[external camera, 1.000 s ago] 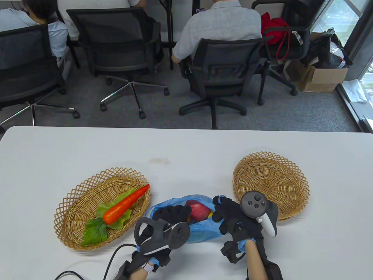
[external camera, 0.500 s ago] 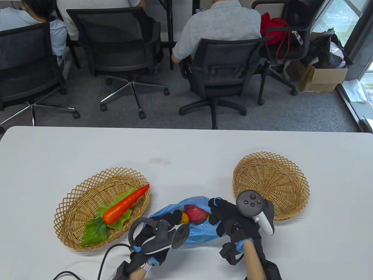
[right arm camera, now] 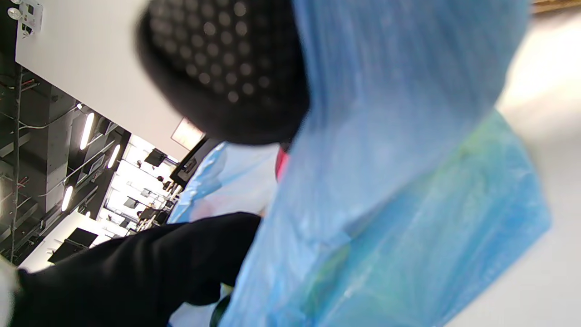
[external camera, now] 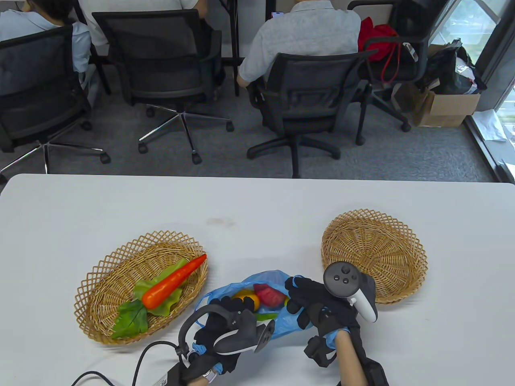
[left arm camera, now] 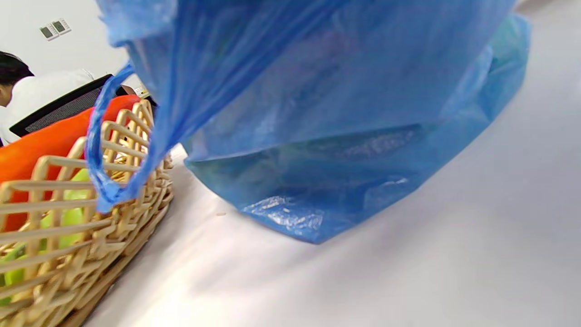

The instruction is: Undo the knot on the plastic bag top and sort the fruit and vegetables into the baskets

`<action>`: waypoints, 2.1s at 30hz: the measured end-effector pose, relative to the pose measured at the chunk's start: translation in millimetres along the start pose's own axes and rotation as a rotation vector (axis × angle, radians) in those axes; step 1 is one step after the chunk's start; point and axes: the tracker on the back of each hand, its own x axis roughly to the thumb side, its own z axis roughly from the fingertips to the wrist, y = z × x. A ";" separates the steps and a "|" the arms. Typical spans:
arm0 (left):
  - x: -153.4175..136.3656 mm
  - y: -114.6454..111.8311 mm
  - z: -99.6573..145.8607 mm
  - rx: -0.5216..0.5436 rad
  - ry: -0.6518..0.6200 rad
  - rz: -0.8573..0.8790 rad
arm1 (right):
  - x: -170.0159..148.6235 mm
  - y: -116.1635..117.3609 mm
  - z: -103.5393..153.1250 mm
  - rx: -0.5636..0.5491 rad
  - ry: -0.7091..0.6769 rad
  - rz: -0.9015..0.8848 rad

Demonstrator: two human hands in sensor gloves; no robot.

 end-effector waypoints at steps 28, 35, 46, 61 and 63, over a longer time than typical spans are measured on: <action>7.5 -28.2 -15.0 0.005 0.004 0.149 | -2.3 -6.3 4.6 -0.014 0.045 0.014; -6.2 -26.3 -11.6 0.094 0.066 0.269 | -3.3 -8.9 6.1 -0.076 0.072 0.066; -14.2 -19.4 -5.0 0.237 0.184 0.345 | -7.8 -10.4 6.7 -0.116 0.091 0.104; -12.2 -10.2 3.7 0.405 0.265 0.272 | 3.5 -8.2 11.4 -0.303 0.072 0.240; -12.0 -10.2 3.7 0.411 0.273 0.278 | 7.4 -6.1 11.6 -0.296 0.053 0.288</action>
